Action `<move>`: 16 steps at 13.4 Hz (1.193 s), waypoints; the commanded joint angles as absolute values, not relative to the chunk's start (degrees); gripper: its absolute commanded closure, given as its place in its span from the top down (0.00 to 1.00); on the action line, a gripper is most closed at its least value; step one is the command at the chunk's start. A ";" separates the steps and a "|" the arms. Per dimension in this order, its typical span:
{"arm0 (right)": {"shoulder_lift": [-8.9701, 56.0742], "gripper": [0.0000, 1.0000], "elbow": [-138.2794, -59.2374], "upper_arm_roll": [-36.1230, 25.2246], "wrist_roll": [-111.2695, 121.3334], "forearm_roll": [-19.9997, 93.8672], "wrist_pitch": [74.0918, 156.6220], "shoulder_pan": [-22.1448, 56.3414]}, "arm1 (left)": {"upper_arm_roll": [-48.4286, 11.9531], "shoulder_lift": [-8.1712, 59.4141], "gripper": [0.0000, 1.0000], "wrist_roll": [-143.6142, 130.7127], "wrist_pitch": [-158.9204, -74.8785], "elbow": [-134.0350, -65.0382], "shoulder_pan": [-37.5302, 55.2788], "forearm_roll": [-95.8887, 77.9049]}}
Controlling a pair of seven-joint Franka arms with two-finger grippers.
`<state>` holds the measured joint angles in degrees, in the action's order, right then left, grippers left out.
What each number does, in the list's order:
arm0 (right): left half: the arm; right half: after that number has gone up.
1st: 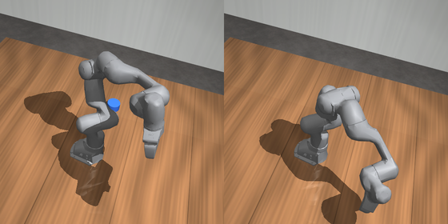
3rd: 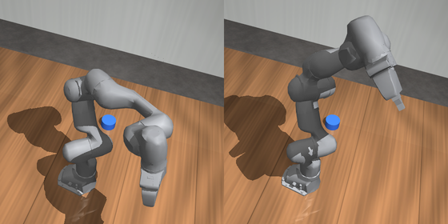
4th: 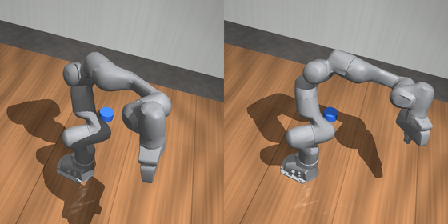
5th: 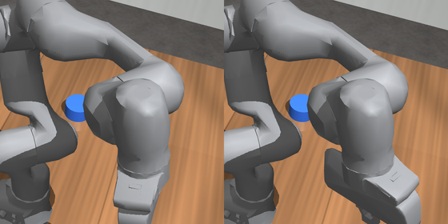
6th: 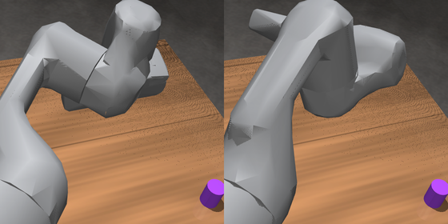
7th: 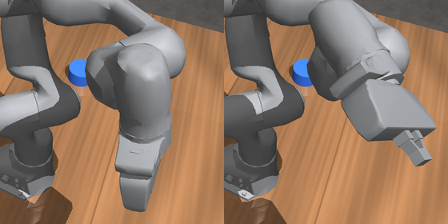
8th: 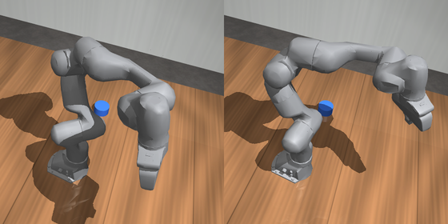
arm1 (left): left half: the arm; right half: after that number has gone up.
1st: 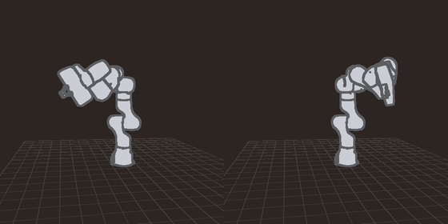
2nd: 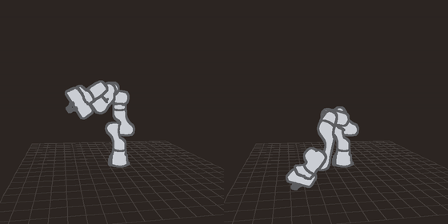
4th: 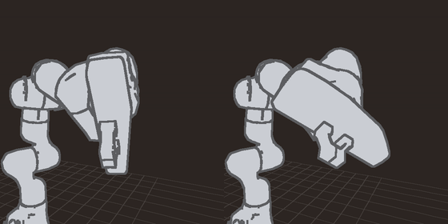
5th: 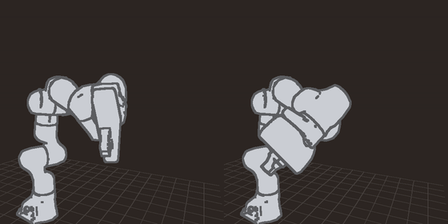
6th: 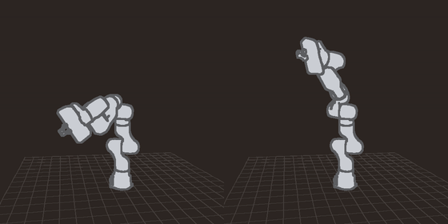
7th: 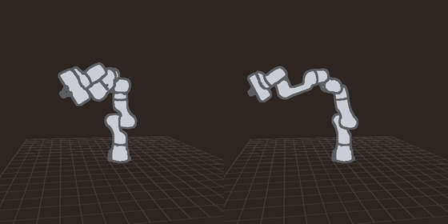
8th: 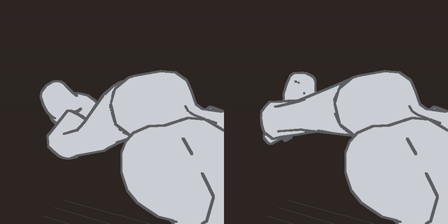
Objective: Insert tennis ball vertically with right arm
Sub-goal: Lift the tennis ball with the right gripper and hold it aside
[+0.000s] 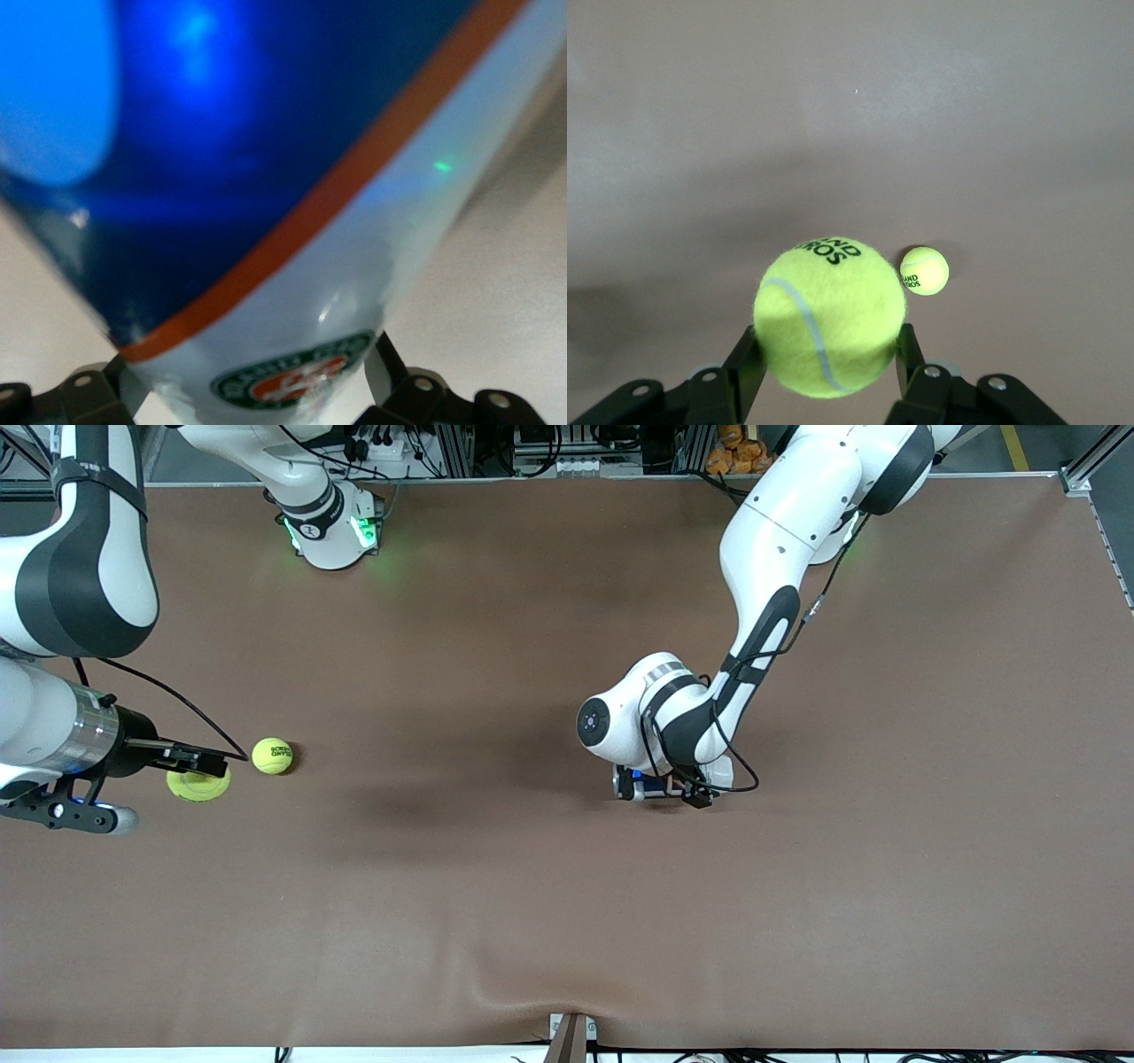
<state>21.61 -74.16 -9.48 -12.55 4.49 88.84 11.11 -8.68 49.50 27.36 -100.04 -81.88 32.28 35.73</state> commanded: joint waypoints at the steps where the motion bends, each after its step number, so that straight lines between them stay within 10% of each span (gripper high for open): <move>1: 21.09 0.00 -74.44 -9.14 -11.78 4.04 88.68 10.55 | -8.61 50.10 1.00 26.81 -99.67 -81.65 32.43 37.44; 16: 21.27 0.00 -74.44 -9.14 -12.22 4.04 88.68 10.55 | -8.88 49.22 0.80 26.72 -99.32 -81.12 33.05 37.62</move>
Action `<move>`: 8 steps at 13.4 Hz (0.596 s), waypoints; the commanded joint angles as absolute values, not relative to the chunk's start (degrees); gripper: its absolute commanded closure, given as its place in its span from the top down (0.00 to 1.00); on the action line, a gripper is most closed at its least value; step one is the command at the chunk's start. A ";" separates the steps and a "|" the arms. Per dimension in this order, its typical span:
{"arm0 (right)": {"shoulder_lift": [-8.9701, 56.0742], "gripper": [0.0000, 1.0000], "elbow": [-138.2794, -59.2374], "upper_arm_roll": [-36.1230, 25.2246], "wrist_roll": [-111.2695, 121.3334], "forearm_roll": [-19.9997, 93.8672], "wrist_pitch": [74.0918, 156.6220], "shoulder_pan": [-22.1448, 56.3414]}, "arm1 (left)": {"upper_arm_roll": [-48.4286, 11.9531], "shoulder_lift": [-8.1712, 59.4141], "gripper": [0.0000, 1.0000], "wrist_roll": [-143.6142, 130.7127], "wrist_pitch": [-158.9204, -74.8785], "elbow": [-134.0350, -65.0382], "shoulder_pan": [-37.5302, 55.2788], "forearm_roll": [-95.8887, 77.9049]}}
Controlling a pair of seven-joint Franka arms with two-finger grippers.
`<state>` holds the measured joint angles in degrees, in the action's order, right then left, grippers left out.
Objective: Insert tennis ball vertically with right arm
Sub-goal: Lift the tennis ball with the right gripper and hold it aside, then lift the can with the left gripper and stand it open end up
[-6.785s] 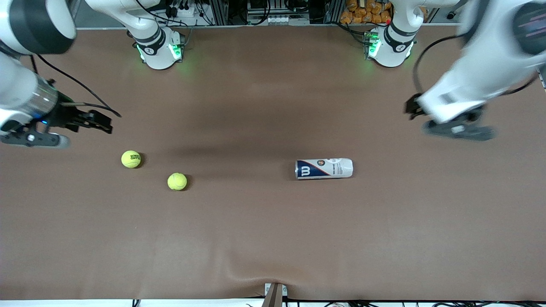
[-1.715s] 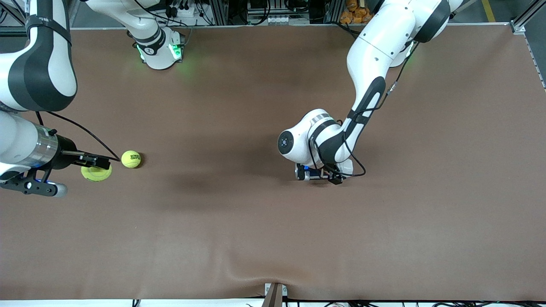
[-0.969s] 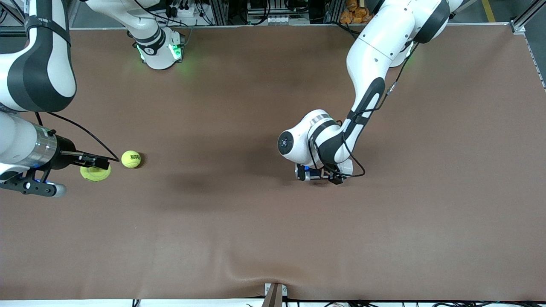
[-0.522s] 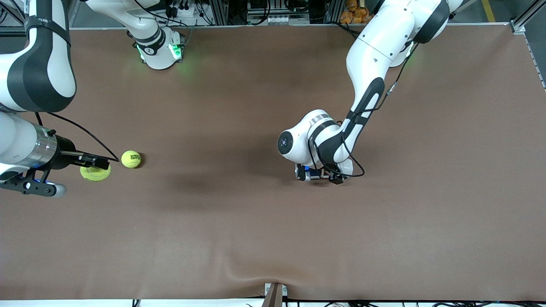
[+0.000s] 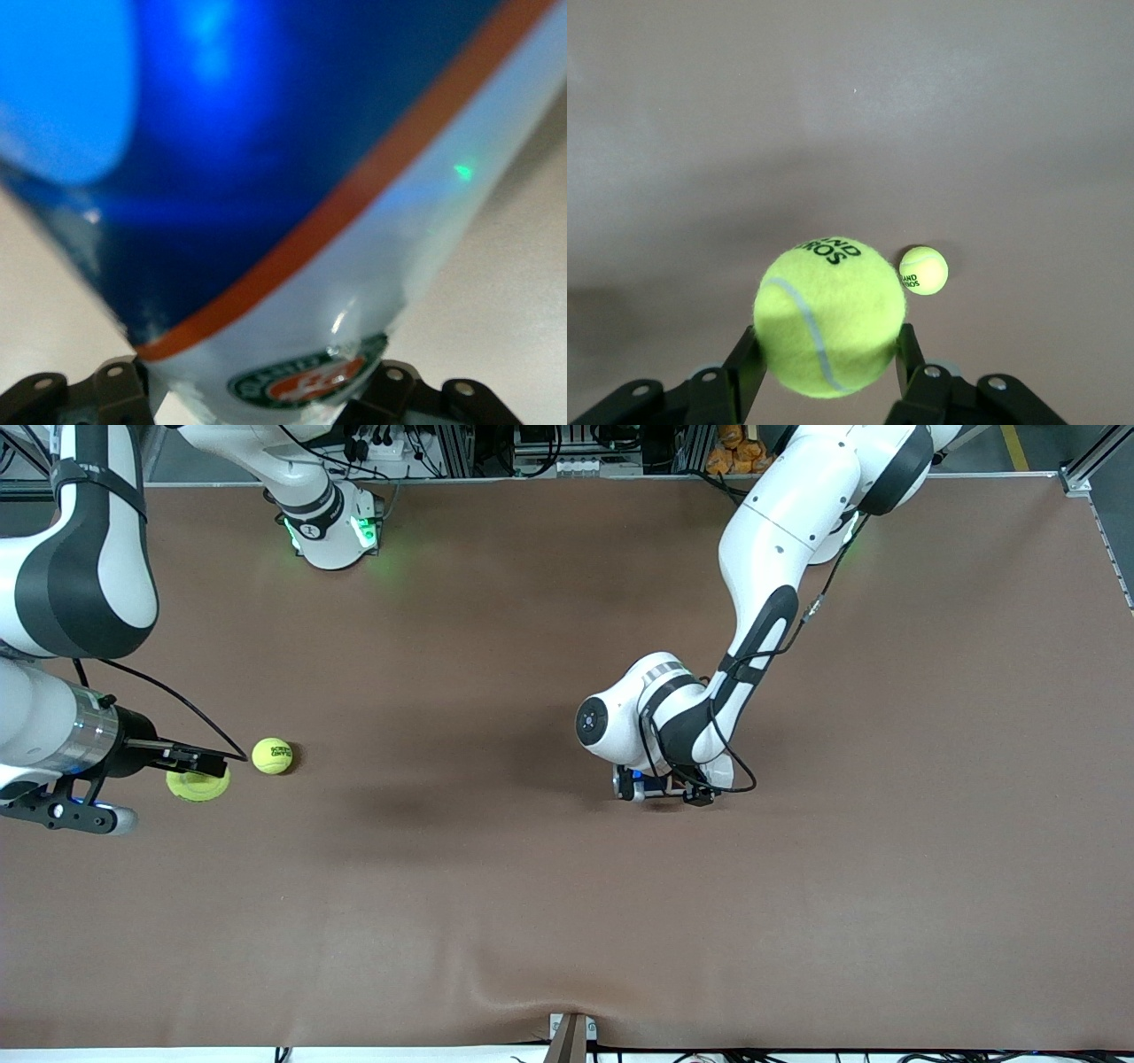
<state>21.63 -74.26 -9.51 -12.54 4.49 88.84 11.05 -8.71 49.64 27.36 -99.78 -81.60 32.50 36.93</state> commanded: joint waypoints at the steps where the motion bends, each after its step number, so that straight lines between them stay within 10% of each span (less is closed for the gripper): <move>1: 21.27 0.00 -74.44 -9.14 -12.04 4.04 88.68 10.46 | -9.31 48.87 0.80 26.54 -99.32 -81.12 33.05 37.44; 8: 21.36 0.00 -74.44 -9.14 -12.39 4.04 88.68 10.46 | -14.66 46.15 0.80 23.48 -100.46 -78.84 33.58 36.65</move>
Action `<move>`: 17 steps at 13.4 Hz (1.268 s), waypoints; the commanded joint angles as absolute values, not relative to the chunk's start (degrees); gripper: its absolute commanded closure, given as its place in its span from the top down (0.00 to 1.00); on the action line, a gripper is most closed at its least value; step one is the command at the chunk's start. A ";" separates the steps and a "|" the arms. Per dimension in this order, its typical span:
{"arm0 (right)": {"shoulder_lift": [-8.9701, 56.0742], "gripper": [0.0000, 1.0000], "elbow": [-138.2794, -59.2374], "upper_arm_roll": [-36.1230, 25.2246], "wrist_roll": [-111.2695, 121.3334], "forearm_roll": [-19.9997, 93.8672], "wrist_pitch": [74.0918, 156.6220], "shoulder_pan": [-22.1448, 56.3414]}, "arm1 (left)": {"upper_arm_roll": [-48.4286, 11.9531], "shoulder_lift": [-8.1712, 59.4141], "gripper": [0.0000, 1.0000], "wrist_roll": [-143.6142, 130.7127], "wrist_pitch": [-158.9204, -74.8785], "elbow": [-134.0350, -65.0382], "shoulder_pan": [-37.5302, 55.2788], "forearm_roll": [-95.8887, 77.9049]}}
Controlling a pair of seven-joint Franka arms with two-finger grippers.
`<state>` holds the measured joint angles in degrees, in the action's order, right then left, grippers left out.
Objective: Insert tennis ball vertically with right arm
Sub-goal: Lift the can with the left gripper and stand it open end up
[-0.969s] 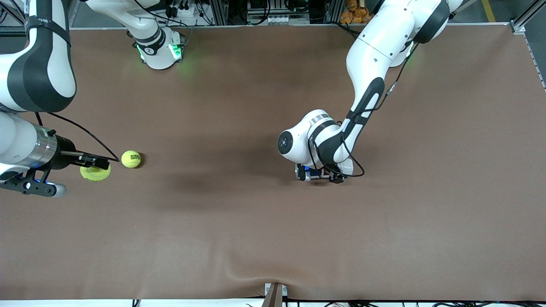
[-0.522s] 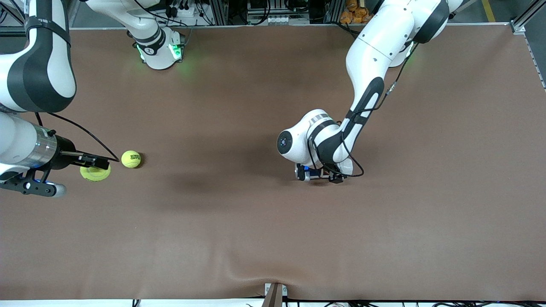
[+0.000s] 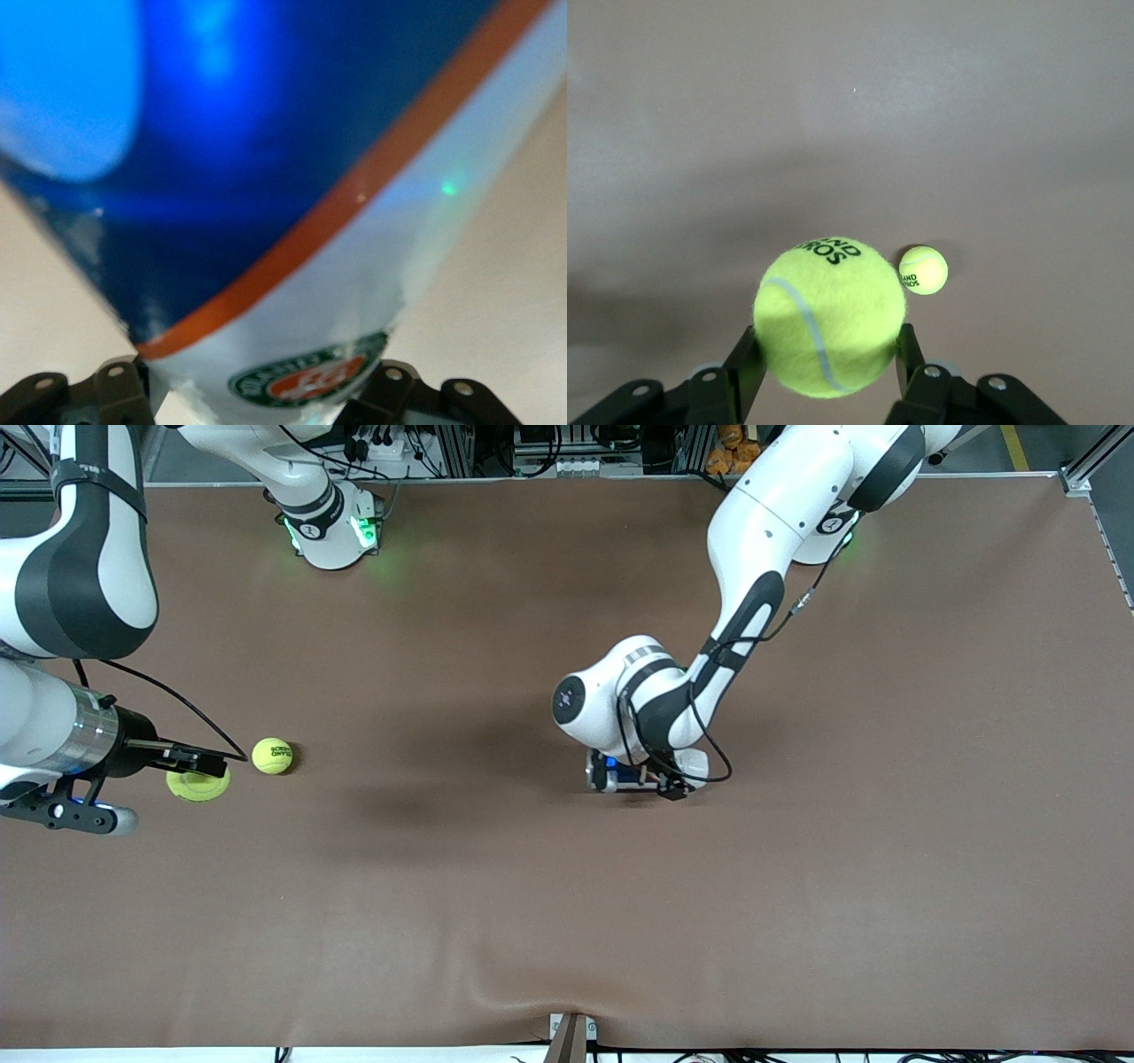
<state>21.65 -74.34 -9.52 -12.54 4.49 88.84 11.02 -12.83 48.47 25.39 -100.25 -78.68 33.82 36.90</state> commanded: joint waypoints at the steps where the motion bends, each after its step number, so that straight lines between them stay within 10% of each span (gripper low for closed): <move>1: 21.36 0.00 -74.44 -9.14 -12.31 4.04 88.68 10.46 | -16.16 46.06 0.80 22.86 -101.68 -77.62 33.05 36.39; 17: 21.27 0.00 -74.44 -9.14 -12.48 4.13 88.59 10.46 | -16.96 49.04 0.80 -10.09 -146.67 -76.03 34.19 32.87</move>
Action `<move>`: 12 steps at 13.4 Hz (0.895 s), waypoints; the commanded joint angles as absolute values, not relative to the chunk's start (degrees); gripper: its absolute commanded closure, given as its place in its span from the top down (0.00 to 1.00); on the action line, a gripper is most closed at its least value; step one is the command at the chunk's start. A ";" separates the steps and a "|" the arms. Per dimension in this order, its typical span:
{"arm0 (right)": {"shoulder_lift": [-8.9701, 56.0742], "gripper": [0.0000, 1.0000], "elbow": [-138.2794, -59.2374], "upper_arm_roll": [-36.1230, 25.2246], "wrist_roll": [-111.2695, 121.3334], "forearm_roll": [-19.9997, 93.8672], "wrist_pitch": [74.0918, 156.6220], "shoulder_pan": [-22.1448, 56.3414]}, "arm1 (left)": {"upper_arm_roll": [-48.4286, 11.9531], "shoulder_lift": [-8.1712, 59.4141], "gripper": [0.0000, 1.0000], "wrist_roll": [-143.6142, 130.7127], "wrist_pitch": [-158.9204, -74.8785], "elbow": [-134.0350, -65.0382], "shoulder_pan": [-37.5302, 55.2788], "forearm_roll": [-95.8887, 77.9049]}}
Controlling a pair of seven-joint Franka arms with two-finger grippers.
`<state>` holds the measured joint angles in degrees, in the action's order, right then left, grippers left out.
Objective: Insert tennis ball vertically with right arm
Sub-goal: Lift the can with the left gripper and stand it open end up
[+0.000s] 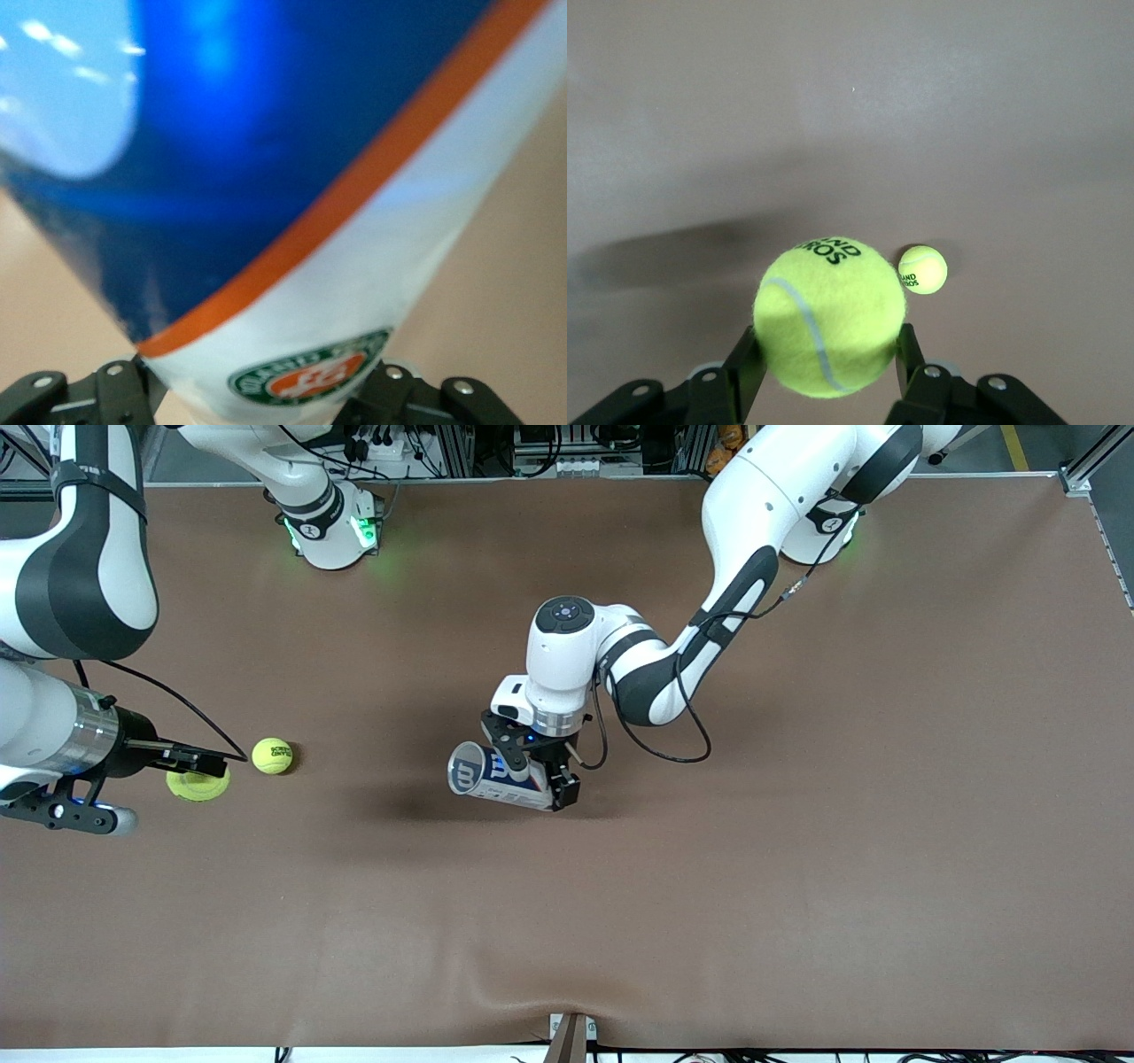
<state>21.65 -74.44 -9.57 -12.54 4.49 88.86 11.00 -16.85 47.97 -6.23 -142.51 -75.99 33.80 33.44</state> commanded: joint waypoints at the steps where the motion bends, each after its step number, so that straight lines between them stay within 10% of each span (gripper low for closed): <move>1: 21.27 0.00 -74.44 -9.14 -12.48 4.13 88.59 10.37 | -16.88 49.39 0.80 -12.28 -149.04 -76.37 34.28 32.87; 12: 21.36 0.00 -74.53 -9.14 -12.30 4.13 88.77 10.11 | -9.77 58.08 0.80 -24.96 -177.14 -77.25 38.14 33.66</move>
<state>21.66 -74.48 -9.63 -12.55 4.49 88.86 10.86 -12.18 56.04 -23.40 -170.34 -77.50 37.07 33.45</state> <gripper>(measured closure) 0.361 0.203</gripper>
